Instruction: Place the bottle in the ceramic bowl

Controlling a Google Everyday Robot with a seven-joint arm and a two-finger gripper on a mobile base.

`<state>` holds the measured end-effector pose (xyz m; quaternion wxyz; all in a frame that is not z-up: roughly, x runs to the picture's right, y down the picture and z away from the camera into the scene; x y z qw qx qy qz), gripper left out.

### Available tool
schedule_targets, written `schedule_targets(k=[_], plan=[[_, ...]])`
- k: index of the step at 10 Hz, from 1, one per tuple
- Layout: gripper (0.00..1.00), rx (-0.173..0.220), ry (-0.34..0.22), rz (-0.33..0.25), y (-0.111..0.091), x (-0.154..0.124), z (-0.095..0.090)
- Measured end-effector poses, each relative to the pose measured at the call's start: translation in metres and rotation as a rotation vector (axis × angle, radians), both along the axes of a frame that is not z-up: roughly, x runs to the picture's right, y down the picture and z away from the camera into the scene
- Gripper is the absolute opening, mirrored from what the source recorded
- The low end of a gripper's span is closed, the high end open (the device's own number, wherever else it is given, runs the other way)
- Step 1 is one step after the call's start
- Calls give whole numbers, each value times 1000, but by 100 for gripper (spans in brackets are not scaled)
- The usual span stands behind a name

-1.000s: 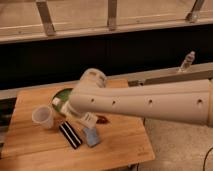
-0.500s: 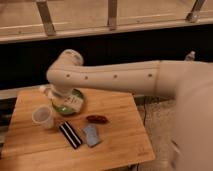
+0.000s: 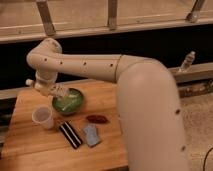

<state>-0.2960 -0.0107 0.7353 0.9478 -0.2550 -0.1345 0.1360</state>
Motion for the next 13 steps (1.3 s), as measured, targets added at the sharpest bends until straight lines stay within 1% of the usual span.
schedule_targets(k=[2, 3, 4, 6, 8, 9, 10, 11, 12, 13], plan=[[0, -27, -2, 29, -4, 7, 31], [0, -55, -7, 66, -5, 20, 49], [0, -68, -5, 89, -6, 29, 58], [0, -72, -11, 87, -5, 25, 57], [0, -75, -3, 83, -4, 27, 59], [0, -88, 7, 80, 0, 26, 60], [0, -106, 22, 92, 6, 24, 65], [0, -121, 48, 109, 16, 29, 76], [0, -140, 81, 126, 31, 34, 91], [0, -151, 102, 133, 40, 35, 101]])
